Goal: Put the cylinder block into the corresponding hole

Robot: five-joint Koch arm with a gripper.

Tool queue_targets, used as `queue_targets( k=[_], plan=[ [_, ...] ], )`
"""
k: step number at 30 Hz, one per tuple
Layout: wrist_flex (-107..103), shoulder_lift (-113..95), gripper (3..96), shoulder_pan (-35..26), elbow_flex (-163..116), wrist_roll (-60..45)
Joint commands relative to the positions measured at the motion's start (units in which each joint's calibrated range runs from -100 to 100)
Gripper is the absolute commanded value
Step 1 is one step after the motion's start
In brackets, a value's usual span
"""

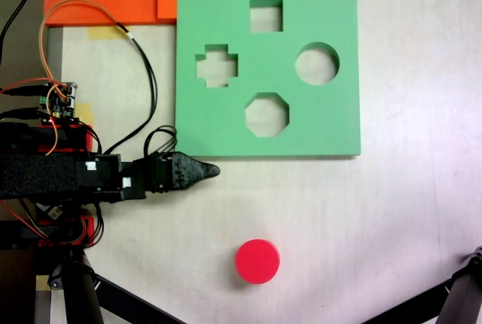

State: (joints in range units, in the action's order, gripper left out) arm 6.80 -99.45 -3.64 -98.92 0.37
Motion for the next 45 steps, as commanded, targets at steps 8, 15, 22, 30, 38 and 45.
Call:
queue_targets(
  k=[8, 15, 22, 30, 38, 45],
  plan=[
    [36.6, -0.5, 46.2, 7.3, -1.1, 16.8],
    [57.3, -0.5, 50.3, 7.2, -1.1, 40.7],
    [55.3, -0.5, 50.7, 7.1, -1.1, 45.8],
    [51.0, -0.5, 63.7, 8.8, -1.1, 47.6],
    [58.7, 18.3, 82.5, 10.6, 0.1, 47.7],
    [92.0, 70.4, 95.6, 11.6, 10.6, 48.4]
  ],
)
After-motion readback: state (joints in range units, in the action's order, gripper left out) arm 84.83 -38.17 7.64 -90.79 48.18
